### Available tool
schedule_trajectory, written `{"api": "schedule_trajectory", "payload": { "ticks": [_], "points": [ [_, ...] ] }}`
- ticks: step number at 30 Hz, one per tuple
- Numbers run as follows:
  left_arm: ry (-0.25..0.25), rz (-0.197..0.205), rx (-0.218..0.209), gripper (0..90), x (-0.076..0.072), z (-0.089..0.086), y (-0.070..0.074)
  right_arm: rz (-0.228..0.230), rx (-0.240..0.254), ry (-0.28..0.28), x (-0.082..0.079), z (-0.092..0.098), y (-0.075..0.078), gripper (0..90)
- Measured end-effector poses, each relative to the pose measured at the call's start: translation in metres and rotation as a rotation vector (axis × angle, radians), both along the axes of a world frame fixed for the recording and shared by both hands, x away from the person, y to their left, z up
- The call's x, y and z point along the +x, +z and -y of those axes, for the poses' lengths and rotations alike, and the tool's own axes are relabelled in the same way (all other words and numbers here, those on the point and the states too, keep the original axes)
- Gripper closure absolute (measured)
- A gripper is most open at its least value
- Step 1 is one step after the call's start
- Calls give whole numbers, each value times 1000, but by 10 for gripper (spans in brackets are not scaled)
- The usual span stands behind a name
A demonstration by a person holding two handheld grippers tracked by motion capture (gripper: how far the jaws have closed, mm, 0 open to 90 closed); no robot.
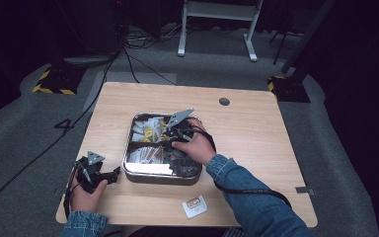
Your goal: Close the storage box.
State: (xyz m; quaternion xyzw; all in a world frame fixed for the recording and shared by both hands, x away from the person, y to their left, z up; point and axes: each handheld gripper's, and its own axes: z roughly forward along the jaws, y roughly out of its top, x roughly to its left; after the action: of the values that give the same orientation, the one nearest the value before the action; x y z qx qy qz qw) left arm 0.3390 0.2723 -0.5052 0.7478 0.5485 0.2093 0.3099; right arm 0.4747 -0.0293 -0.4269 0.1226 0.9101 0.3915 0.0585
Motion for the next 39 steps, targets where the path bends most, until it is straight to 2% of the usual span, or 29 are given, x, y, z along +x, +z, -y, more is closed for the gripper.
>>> {"api": "schedule_trajectory", "payload": {
  "ticks": [19,29,34,39],
  "points": [
    [-1,-1,0,165,0,0,0,0,-16,-5,5,-1,-8,587],
    [0,0,0,165,0,0,0,-3,20,-17,4,2,-12,585],
    [0,0,0,165,0,0,0,5,21,-22,2,2,-12,580],
    [-3,-2,-2,165,0,0,0,-22,36,-26,2,2,-12,540]
  ]
}}
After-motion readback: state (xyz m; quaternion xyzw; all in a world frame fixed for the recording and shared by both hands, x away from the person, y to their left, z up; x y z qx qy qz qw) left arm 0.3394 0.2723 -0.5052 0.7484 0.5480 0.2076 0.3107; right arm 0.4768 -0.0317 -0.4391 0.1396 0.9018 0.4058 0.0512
